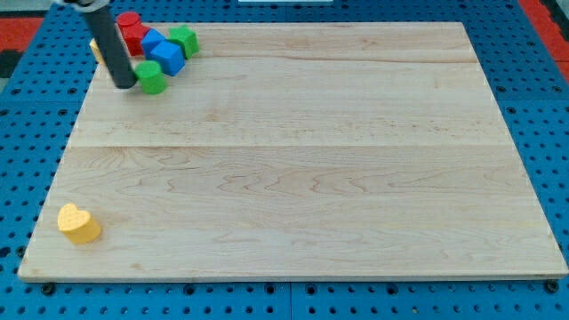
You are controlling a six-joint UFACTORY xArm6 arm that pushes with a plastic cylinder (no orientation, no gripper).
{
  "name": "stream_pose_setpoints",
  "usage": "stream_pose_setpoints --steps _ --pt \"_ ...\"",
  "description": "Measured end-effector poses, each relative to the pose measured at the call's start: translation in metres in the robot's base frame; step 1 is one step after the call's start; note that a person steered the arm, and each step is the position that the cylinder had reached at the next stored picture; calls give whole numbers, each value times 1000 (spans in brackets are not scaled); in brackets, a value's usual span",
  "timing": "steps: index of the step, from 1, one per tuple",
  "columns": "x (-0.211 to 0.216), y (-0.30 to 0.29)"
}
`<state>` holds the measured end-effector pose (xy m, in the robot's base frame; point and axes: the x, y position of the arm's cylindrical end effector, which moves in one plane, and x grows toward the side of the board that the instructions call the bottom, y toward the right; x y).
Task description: Push the yellow heart into the green circle
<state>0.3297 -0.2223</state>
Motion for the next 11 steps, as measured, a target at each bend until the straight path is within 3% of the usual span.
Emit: stream_pose_setpoints --steps 1,2,3,4,5,6,7,8,9,10,11 --pt "51 -12" --pt "19 34" --pt "102 75" --pt "216 54" --pt "268 48" --pt "253 -49" --pt "209 -45" --pt "248 -57" --pt "253 -41" --pt "275 47" --pt "251 88"
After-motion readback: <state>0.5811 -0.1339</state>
